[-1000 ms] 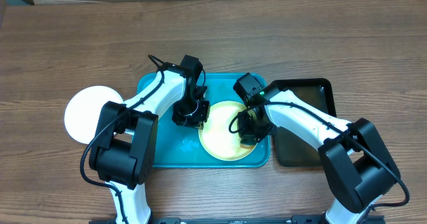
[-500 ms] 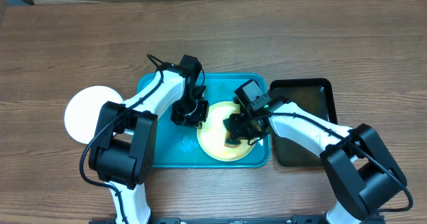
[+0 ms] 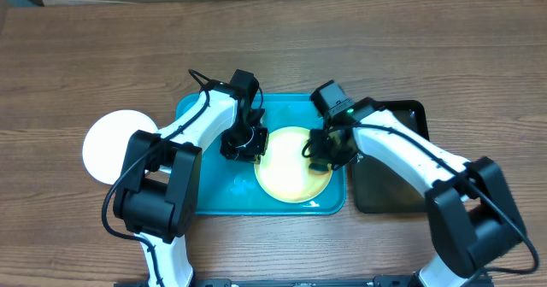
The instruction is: Clean dirty plates on tray and stack at the side
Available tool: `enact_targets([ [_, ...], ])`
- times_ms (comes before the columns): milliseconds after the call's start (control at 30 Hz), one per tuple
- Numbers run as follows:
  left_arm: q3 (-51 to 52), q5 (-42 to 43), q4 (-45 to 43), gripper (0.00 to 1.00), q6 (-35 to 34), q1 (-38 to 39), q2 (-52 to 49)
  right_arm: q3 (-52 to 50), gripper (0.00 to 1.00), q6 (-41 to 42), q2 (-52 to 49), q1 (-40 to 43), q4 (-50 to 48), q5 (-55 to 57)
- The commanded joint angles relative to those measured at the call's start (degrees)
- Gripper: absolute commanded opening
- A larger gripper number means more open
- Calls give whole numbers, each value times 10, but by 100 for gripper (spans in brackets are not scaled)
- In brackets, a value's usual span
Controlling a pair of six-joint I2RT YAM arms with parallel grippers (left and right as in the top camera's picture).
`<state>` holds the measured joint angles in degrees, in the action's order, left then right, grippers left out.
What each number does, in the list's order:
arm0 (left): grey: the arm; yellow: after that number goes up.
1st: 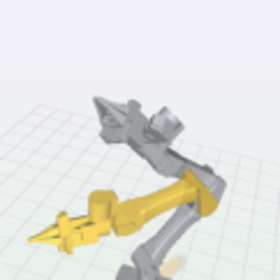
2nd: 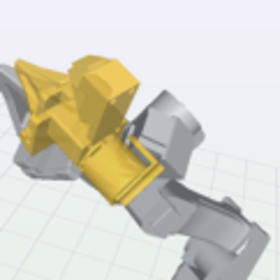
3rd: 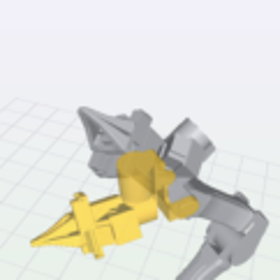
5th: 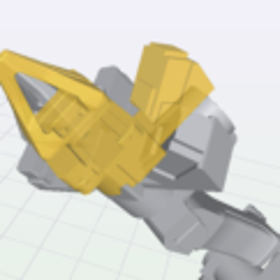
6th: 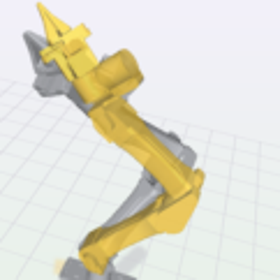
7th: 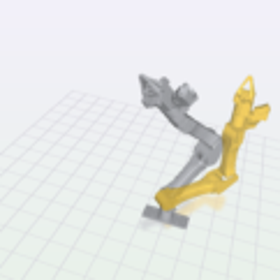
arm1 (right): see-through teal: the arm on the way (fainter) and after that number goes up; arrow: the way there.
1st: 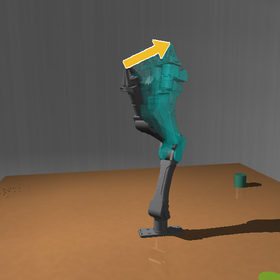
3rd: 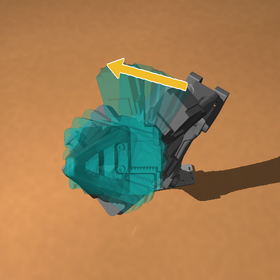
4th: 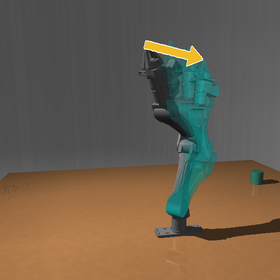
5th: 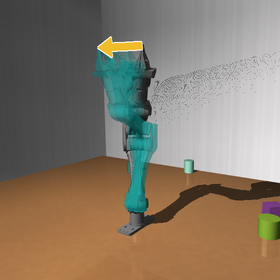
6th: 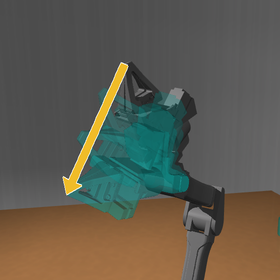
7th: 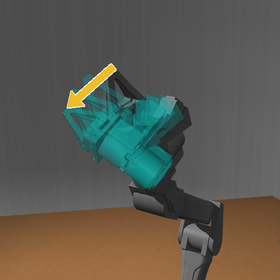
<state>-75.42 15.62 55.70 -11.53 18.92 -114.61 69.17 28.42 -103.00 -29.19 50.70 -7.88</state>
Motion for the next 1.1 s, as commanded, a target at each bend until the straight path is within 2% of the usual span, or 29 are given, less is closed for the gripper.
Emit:
enact_targets([
  [0, 5, -82, -9, 4, -35, -15, 51, 23, 4, -3, 82, 30, 9, 44],
  [133, 5, -174, -6, 4, -53, -15, 122, 23, 4, -2, 137, 94, 50, 49],
  [167, 5, -213, -3, 4, -69, -12, 153, 23, 4, -3, 140, 129, 84, 59],
  [333, 5, -339, -3, 4, -108, 7, 240, -14, 4, -32, 136, 184, 114, 68],
  [667, 5, -553, 15, 4, -108, 85, 277, -107, 4, -33, 136, 188, 56, 67],
  [833, 5, -682, 15, 4, -108, 135, 277, -118, 4, -33, 136, 188, 49, 67],
  [1067, 5, -822, 10, 4, -108, 219, 276, -118, 4, -33, 136, 188, 45, 67],
])
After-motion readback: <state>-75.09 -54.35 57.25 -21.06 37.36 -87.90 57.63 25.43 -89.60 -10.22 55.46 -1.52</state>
